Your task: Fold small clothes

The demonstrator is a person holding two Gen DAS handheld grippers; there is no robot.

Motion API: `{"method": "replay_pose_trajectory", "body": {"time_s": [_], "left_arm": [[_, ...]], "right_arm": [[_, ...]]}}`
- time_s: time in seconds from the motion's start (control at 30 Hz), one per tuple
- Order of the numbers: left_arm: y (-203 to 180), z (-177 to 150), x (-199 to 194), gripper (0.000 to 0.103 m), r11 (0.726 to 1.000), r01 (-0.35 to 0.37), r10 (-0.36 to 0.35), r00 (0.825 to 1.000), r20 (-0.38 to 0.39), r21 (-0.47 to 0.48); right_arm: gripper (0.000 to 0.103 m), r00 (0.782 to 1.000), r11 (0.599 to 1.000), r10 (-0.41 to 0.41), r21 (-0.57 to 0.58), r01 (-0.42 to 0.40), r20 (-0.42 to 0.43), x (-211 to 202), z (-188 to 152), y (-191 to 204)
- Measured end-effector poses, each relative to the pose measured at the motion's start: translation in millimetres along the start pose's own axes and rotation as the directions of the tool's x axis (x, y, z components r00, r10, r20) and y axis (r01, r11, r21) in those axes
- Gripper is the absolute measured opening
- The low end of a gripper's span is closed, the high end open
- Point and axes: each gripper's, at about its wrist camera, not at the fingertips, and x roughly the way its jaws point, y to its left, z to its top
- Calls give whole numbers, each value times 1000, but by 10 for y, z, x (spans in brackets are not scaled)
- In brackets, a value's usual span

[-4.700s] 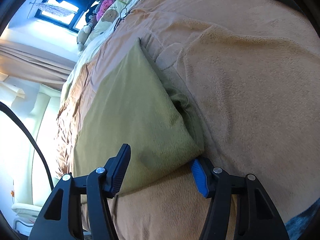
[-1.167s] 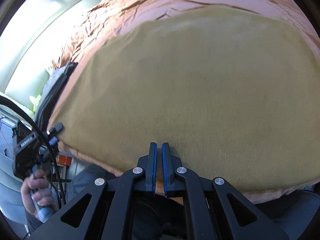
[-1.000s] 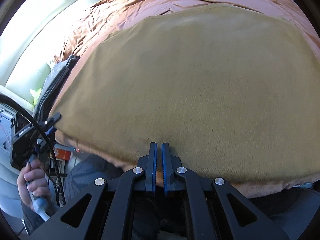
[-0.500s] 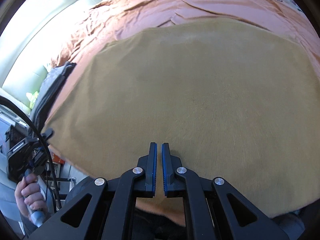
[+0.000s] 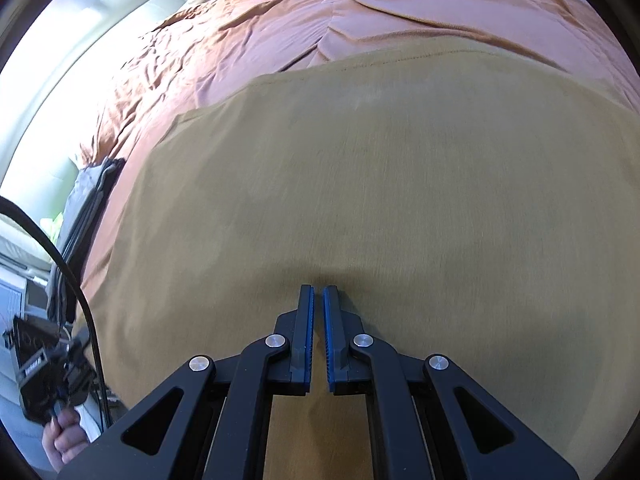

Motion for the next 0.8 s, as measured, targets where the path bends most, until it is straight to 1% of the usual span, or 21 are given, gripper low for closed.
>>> {"method": "replay_pose_trajectory", "body": {"time_s": [0.1, 0.3, 0.47, 0.63, 0.8], "left_arm": [[-1, 5, 20, 5, 1000, -14, 14, 1000, 2, -7], [3, -7, 56, 5, 999, -40, 40, 999, 7, -20], [21, -27, 71, 5, 997, -66, 66, 998, 9, -27], [23, -43, 101, 5, 995, -93, 93, 996, 14, -23], [23, -64, 95, 5, 994, -109, 109, 994, 23, -22]], "right_arm": [[2, 1000, 999, -21, 26, 20, 13, 45, 129, -32], [2, 1000, 998, -1, 61, 1, -9, 177, 451, -133], [2, 1000, 997, -15, 79, 15, 1, 234, 710, -213], [2, 1000, 995, -30, 94, 29, 3, 345, 888, -271], [0, 998, 993, -54, 109, 50, 29, 442, 1051, -312]]}}
